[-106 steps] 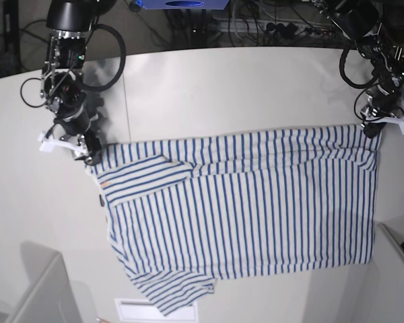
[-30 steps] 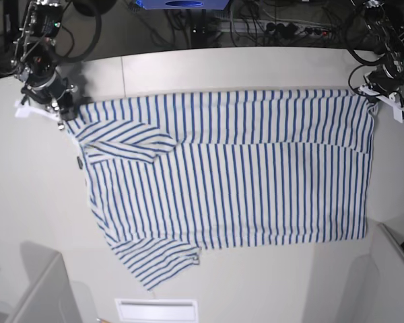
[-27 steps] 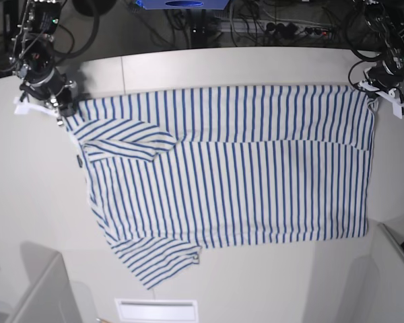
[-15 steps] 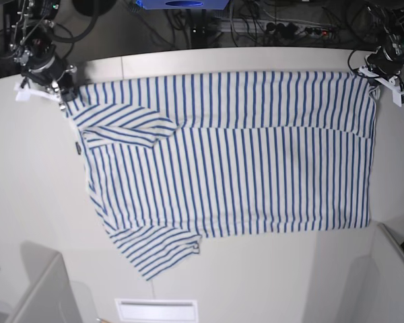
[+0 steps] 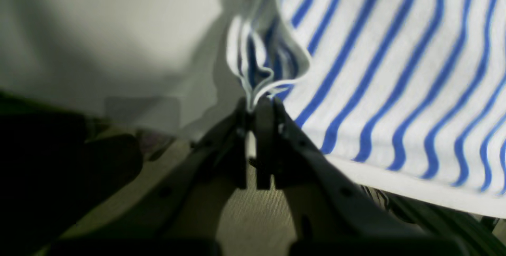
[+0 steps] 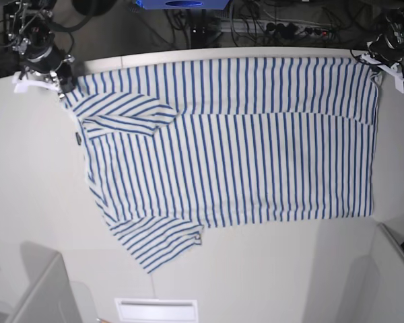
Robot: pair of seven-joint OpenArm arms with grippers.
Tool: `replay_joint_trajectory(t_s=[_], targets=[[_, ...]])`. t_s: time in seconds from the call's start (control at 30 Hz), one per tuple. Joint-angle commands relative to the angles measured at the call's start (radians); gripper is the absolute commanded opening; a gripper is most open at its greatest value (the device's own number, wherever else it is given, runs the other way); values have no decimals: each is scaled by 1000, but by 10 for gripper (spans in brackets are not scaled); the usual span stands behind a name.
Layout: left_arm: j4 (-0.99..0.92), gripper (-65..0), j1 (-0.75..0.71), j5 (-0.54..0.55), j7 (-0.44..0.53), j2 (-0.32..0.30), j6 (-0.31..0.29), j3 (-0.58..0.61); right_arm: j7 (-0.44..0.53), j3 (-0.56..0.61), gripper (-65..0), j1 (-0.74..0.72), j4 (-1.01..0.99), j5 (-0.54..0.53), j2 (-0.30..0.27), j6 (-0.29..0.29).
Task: Fold the T-shirt properly
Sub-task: 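Drag the shirt toward the robot with both grippers, then release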
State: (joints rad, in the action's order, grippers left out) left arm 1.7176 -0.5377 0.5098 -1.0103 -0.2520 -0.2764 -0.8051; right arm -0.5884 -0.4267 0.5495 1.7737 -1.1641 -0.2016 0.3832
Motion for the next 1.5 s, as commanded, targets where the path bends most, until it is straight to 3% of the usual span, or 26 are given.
replay_joint_trajectory(t_s=[0.0, 0.7, 0.97, 1.0, 1.17, 1.3, 1.47], targets=[[12, -650, -8, -9, 12, -17, 7, -23, 21, -13, -650, 14, 16, 0, -16, -11], [19, -650, -26, -9, 12, 1, 7, -32, 18, -8, -650, 82, 45, -3, -8, -11], [19, -648, -26, -9, 12, 1, 7, -41, -26, -14, -650, 76, 45, -6, -8, -11], [19, -589, -26, -9, 12, 1, 7, -41, -26, -14, -650, 77, 45, -6, -8, -11], [20, -323, -26, -9, 12, 1, 7, -47, -18, -27, -332, 94, 87, -4, 8, -11], [20, -217, -20, -3, 12, 3, 7, -141, -25, -90, -303, 97, 154, 2, 31, -11], [29, -193, 37, -6, 6, -5, 7, -247, -26, -83, -303, 40, 153, 2, -25, -11]])
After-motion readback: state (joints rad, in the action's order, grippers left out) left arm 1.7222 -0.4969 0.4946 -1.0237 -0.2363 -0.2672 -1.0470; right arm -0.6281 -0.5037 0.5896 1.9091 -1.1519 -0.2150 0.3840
